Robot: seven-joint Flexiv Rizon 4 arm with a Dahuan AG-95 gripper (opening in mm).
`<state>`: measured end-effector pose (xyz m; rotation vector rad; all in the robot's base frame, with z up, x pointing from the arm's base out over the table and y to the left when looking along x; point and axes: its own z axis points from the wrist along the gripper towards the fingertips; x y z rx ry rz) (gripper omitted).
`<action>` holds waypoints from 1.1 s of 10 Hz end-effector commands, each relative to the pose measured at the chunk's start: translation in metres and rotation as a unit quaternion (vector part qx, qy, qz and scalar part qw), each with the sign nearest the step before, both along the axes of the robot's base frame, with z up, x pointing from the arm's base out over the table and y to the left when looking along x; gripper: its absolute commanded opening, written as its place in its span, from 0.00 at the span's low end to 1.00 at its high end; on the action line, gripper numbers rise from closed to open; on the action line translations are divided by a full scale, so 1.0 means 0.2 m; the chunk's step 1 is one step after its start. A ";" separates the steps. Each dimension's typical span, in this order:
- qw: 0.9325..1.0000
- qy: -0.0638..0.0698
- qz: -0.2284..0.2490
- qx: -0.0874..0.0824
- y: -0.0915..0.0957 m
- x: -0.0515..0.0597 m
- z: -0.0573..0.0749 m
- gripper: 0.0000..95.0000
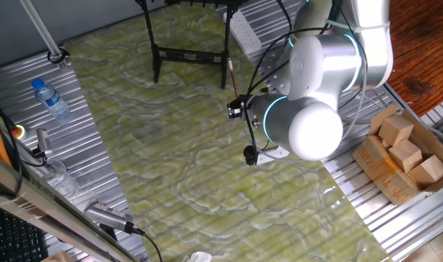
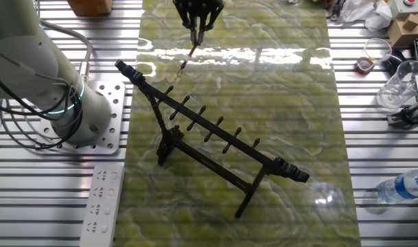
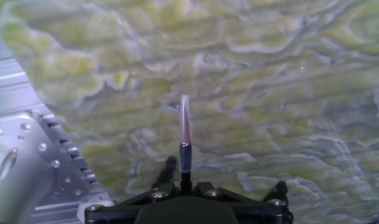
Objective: Place the brush on the pen rack
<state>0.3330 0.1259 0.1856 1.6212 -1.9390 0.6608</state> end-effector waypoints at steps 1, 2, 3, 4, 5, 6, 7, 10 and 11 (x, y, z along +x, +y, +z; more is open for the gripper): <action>1.000 0.006 0.008 0.002 -0.04 -0.01 0.02 0.00; 1.000 0.009 0.011 0.002 -0.05 -0.01 0.03 0.00; 1.000 0.010 0.011 0.002 -0.06 -0.01 0.03 0.00; 1.000 0.014 0.016 0.003 -0.07 -0.01 0.05 0.00; 1.000 0.017 0.019 0.002 -0.08 0.00 0.07 0.00; 1.000 0.021 0.023 0.001 -0.09 0.00 0.08 0.00; 0.999 0.024 0.025 0.001 -0.10 0.00 0.10 0.00; 0.999 0.028 0.029 0.001 -0.13 0.01 0.13 0.00; 0.999 0.030 0.031 0.001 -0.14 0.01 0.15 0.00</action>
